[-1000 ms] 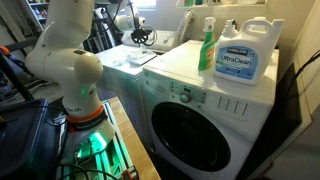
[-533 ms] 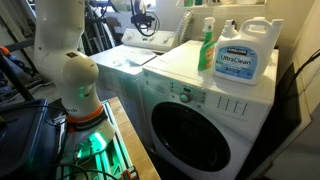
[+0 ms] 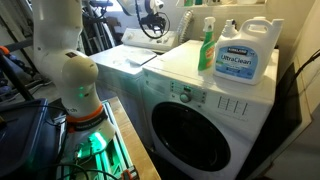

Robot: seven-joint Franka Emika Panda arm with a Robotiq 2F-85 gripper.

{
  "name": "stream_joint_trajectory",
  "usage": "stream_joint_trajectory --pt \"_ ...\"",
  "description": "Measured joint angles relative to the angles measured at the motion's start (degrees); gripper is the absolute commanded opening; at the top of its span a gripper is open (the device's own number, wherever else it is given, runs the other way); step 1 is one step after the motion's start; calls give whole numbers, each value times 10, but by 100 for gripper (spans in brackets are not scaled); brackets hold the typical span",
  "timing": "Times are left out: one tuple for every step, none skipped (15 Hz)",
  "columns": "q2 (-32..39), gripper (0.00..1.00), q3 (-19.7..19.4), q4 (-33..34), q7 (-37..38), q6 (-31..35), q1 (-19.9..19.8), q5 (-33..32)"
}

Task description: Move the jar from the left machine to the right one

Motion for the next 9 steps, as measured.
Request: stream_joint_trajectory --pt "-8 29 -15 -14 20 0 -5 -7" --pt "-16 29 -30 -27 39 -3 -10 -15" --pt "-24 29 -42 -39 57 -10 -15 -23" --pt "-31 29 -53 -49 75 -24 -20 -27" --pt "-37 29 -60 -56 91 -40 -26 -27" --pt "-41 29 -66 -60 107 -58 -32 -27" --pt "-44 54 -71 -62 124 -74 -39 -25" --pt "-44 54 -71 -63 131 -78 -48 -10" --pt "-44 29 -70 -63 131 -78 -56 3"
